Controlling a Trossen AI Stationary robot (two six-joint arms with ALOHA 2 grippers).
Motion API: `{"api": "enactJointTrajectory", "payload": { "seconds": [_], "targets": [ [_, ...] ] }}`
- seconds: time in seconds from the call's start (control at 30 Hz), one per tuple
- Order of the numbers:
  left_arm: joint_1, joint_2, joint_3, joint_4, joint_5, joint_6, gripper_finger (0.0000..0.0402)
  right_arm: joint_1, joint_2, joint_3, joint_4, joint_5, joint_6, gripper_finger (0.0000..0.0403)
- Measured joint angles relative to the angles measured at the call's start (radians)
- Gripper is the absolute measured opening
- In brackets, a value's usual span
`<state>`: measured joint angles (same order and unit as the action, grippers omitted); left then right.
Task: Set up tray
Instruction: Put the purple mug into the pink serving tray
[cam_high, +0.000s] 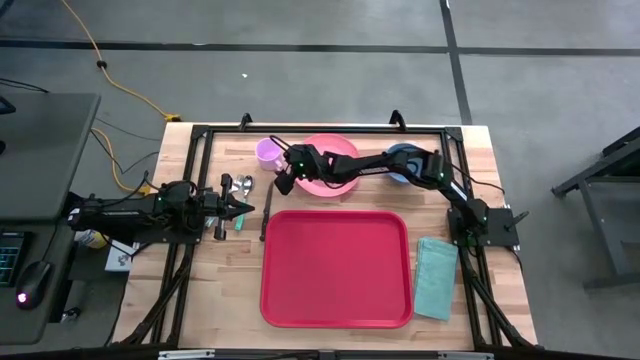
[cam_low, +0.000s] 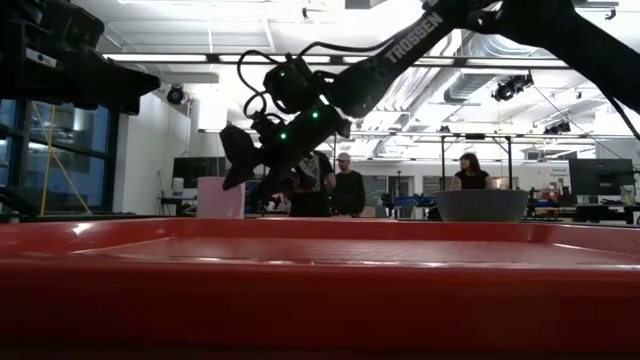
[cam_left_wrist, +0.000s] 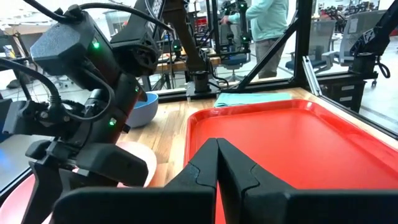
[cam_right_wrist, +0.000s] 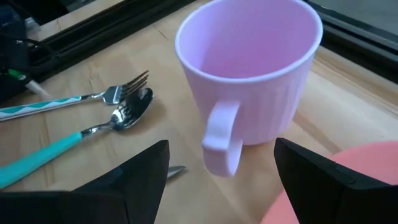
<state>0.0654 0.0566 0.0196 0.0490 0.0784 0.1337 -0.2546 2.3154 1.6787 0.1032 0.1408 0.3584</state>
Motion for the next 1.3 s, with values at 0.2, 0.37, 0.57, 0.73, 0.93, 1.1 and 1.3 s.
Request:
{"api": "enactJointTrajectory", "payload": {
  "seconds": [0.2,0.37,0.57,0.73,0.93,1.1,1.3],
  "targets": [
    [0.0,0.0,0.0,0.0,0.0,0.0,0.0037,0.0,0.006,0.0,0.031,0.008,0.0,0.0271],
    [0.0,0.0,0.0,-0.001,0.0,-0.002,0.0037,0.002,0.024,0.0,0.046,-0.001,0.015,0.0263],
    [0.0,0.0,0.0,-0.007,0.0,-0.002,0.0037,0.005,0.038,0.0,0.059,-0.003,0.031,0.0238],
    [0.0,0.0,0.0,-0.007,0.0,-0.006,0.0037,0.006,0.038,0.002,0.069,0.009,0.028,0.0208],
    [0.0,0.0,0.0,-0.015,0.0,-0.007,0.0037,0.006,0.038,0.002,0.076,0.011,0.03,0.0154],
    [0.0,0.0,0.0,-0.027,0.0,-0.007,0.0037,0.007,0.038,0.002,0.082,0.01,0.03,0.0104],
    [0.0,0.0,0.0,-0.026,0.0,-0.007,0.0037,0.007,0.038,0.002,0.083,0.01,0.026,0.0049]
  ]
}}
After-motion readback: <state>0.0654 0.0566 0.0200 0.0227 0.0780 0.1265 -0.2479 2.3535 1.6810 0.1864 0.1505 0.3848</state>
